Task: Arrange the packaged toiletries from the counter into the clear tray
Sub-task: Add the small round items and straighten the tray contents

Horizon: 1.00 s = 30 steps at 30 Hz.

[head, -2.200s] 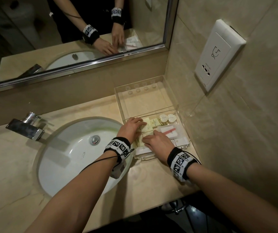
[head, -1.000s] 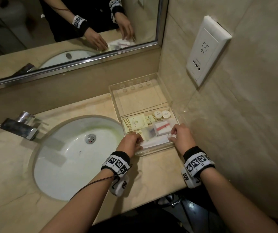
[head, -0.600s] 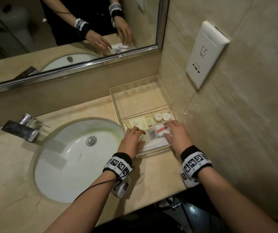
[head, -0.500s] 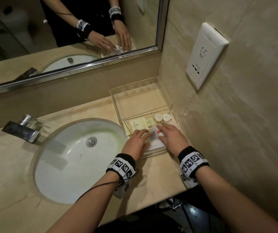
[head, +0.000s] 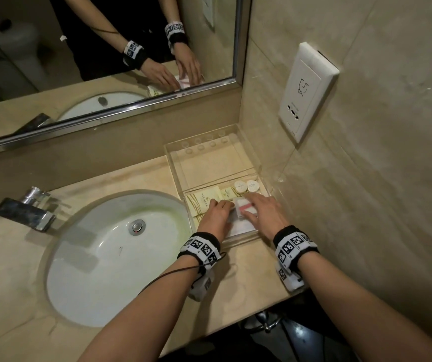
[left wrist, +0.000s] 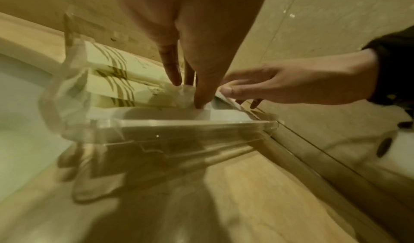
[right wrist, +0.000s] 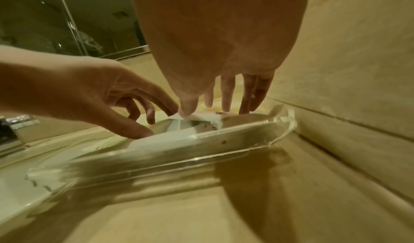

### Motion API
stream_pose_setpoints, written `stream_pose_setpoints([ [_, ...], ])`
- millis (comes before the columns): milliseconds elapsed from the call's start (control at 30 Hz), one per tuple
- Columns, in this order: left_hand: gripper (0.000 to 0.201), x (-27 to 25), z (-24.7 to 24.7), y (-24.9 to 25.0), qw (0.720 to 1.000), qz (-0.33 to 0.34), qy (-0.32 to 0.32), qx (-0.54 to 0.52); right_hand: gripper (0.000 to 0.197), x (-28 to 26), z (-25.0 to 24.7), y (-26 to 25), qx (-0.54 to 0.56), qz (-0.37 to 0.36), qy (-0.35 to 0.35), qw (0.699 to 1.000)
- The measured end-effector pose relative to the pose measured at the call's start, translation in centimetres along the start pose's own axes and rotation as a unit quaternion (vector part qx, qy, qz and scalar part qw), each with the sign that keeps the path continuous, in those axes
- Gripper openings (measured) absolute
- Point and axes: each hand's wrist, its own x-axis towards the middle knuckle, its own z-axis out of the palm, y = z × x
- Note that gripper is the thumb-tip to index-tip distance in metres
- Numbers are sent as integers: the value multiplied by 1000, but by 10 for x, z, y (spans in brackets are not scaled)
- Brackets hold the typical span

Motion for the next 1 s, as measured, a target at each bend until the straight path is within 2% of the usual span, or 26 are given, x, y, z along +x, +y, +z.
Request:
stream_pose_setpoints([
  [100, 59, 0, -2, 3, 999, -16, 3, -32, 56, 2, 3, 4, -63, 9, -30, 998],
  [233, 68, -2, -5, 8, 995, -45, -16, -83, 51, 1, 2, 7, -93, -8, -28, 995],
  [433, 62, 4, -6, 7, 991, -78, -43, -101, 48, 2, -3, 0, -102, -7, -17, 995],
  [533, 66, 2, -8, 3, 995, -44, -25, -85, 44, 1, -7, 0, -117, -6, -20, 993],
  [600, 57, 1, -11, -6, 999, -8, 5, -48, 44, 1, -10, 1, -112, -5, -11, 994],
  [700, 40, -3, -17, -22, 998, 5, 57, 32, 40, 1, -13, -2, -109, -16, 36, 993],
  [800, 46, -9, -20, -34, 996, 2, 49, 75, 34, 8, -13, -11, -98, -38, 83, 991],
  [900, 52, -12, -19, -41, 994, -9, -14, 104, 46, 20, -11, -22, -62, -54, 41, 996],
  [1000, 50, -9, -14, -46, 991, -25, -41, 125, 53, 30, -3, -27, -105, -51, -39, 992],
])
